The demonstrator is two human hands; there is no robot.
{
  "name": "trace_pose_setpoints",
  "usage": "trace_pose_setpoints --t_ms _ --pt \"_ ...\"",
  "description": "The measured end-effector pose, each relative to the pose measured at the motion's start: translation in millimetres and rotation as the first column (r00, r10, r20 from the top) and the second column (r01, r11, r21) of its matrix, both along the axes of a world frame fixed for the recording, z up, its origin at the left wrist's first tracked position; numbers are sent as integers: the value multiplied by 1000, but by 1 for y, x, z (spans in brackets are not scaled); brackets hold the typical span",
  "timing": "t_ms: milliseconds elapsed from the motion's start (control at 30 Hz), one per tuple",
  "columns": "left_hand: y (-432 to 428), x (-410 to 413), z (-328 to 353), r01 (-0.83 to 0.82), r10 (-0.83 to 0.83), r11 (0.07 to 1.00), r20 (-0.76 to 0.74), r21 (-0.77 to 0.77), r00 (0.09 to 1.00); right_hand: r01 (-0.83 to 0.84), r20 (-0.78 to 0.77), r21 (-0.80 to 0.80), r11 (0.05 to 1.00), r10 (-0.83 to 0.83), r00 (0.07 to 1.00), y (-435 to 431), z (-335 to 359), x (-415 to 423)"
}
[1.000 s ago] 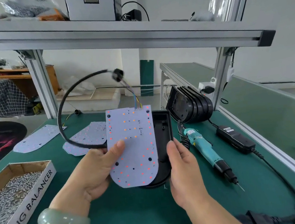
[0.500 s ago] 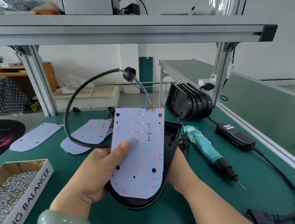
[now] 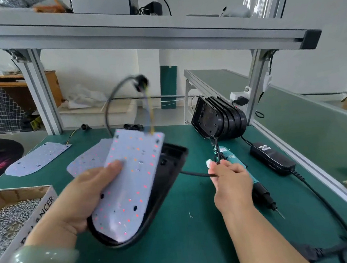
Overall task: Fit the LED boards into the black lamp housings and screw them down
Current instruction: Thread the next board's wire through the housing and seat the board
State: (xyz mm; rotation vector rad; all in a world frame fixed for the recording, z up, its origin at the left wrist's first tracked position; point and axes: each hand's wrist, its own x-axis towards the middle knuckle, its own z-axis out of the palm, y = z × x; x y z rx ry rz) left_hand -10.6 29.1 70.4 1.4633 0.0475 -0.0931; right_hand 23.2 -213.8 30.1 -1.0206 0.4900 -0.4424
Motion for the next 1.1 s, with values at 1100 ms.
trace_pose_setpoints --t_ms 1100 --pt "-15 9 -12 146 -148 988 -26 -55 989 -214 124 -750 626 451 884 21 -8 -11"
